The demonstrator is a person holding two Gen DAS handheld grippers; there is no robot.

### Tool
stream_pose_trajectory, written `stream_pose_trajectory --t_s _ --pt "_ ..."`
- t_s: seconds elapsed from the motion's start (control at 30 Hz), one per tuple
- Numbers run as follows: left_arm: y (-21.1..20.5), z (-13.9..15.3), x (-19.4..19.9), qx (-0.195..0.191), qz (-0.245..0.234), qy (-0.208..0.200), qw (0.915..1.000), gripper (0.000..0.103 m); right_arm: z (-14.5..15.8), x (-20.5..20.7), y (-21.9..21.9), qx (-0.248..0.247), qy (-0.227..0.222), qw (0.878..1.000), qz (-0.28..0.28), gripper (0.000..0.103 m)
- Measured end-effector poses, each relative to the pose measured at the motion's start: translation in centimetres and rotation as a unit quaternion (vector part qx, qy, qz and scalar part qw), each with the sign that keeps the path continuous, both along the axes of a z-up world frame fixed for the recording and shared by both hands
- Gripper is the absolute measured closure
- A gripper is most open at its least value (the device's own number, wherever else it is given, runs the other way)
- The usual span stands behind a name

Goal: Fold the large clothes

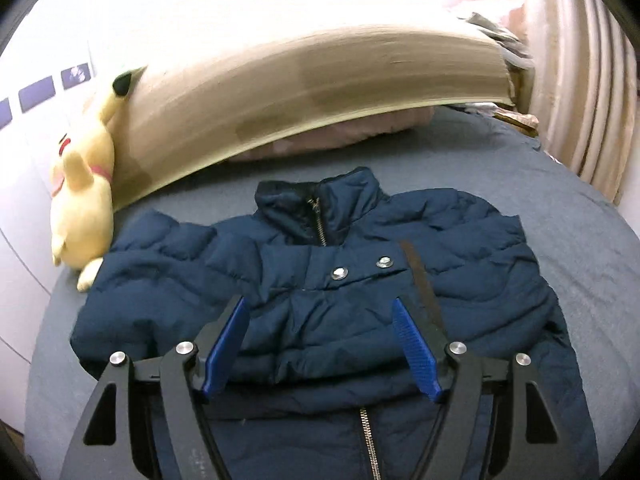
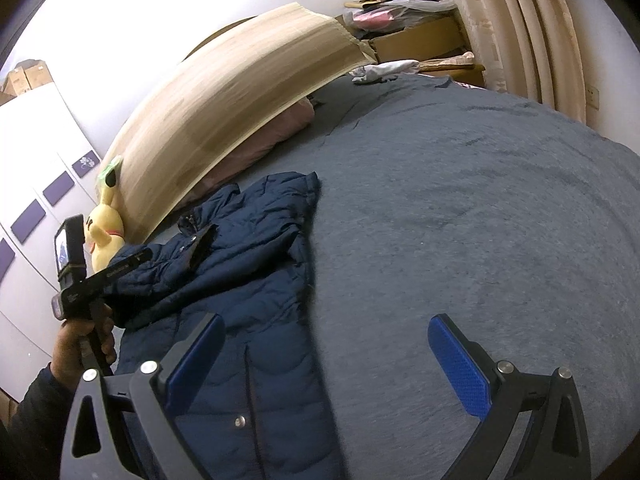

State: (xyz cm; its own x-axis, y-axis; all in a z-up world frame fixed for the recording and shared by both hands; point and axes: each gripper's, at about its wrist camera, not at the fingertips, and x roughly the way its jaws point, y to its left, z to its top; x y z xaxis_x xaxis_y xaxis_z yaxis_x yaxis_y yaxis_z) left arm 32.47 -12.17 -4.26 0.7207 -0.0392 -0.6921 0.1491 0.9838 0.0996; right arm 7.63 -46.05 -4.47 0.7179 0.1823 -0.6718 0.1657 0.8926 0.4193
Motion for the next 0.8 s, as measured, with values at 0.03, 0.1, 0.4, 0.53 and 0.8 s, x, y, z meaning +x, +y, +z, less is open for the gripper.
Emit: stream_pose_trajectory --t_s 0.03,0.1,0.4,0.53,0.8 --pt "0.0 0.4 -0.3 -0.003 -0.005 0.0 1.0 0.029 0.1 0.0 0.1 0.0 0.0 1.0 0.001 0.0" --pt "0.1 0.9 -0.7 -0.005 -0.006 -0.006 1.0 0.029 0.5 0.0 0.2 0.002 -0.001 1.0 0.004 0.0" --pt "3.1 1.6 -1.2 -0.03 0.012 -0.01 0.9994 0.029 2.3 2.8 3.0 0.033 -0.002 0.999 0.041 0.0" --pt "7.0 1.7 -2.2 -0.072 0.029 -0.01 0.997 0.028 3.0 5.9 5.7 0.067 0.006 0.995 0.074 0.0" --pt "19.9 -3.0 -6.1 -0.151 0.147 0.023 0.9772 0.024 -0.2 17.2 13.4 0.192 0.081 0.968 0.139 0.001"
